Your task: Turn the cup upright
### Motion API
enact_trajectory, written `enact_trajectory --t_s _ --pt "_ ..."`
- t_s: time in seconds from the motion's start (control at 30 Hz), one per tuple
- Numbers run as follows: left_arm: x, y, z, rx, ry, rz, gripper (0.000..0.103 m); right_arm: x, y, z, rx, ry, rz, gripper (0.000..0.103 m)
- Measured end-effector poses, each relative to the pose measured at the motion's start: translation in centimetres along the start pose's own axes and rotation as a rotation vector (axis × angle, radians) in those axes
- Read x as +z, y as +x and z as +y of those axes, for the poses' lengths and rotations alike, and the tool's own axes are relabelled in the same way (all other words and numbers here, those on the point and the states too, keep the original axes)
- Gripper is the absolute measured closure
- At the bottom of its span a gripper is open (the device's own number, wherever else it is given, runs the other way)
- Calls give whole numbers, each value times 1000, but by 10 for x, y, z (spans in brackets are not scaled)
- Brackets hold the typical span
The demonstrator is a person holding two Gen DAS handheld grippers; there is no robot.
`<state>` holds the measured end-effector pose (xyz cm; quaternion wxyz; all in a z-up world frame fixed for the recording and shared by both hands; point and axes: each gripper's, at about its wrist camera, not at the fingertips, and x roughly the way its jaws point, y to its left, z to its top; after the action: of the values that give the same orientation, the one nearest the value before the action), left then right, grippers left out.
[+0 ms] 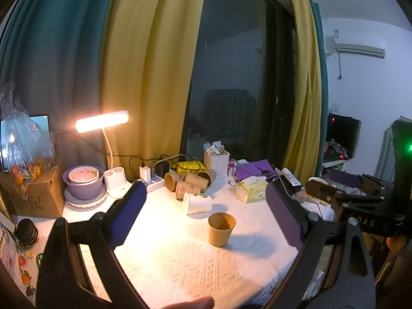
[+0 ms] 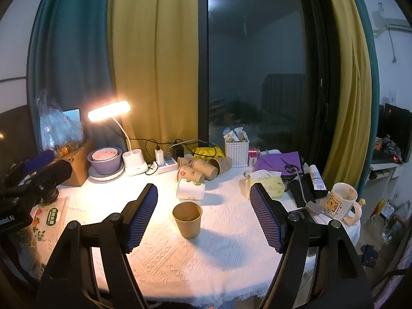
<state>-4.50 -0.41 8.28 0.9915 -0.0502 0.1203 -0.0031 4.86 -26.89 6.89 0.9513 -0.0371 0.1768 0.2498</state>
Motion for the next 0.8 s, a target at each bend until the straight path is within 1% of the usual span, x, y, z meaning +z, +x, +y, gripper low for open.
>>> enact_trajectory --t_s 0.2,0.8 --pt "0 0 0 -1 -1 0 8 0 1 0 0 0 1 26" --pt "-3 2 -3 7 -5 5 8 -9 18 -6 -7 25 43 26"
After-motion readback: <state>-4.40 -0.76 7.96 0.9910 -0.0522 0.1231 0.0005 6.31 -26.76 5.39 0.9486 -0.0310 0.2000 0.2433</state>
